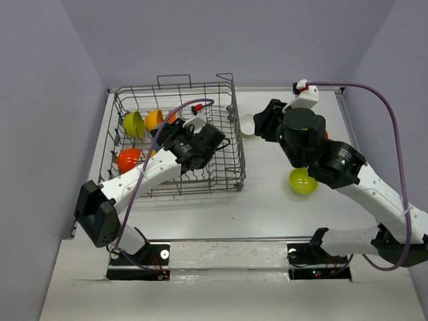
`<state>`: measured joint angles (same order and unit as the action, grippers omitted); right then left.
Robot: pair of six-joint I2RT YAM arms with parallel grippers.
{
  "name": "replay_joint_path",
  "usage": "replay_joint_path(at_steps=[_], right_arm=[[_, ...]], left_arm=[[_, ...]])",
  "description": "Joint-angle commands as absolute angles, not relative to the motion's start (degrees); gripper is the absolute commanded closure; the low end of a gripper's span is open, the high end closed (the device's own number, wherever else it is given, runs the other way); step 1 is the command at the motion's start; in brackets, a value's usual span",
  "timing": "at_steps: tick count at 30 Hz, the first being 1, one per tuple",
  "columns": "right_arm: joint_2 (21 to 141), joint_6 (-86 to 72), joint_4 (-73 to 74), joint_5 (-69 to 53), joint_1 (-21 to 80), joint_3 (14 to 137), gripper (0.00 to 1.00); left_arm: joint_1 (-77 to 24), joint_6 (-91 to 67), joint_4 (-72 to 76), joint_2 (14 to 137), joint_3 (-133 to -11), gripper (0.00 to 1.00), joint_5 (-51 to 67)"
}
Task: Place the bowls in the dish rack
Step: Insert the bowl into the dish rack.
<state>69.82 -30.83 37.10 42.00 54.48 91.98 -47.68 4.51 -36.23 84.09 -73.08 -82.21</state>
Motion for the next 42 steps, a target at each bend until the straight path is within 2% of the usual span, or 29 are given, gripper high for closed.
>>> replay_joint_path(at_steps=[1,9,42], right_arm=[[66.45,-30.24,32.26,44.12,54.76,89.04,0.5],[61.88,-30.15,31.38,45.09,54.76,83.06,0.49],[55.55,-28.65,28.48,45.61,54.76,76.99,0.47]], left_arm=[[-47.64,4.84,-34.28,85.78,-73.48,1.0,-88.07],[-46.85,0.35,-39.81,90.7,-76.11,1.0,-86.75],[-45.35,1.49,-38.5,95.01,-74.97,1.0,-85.78]])
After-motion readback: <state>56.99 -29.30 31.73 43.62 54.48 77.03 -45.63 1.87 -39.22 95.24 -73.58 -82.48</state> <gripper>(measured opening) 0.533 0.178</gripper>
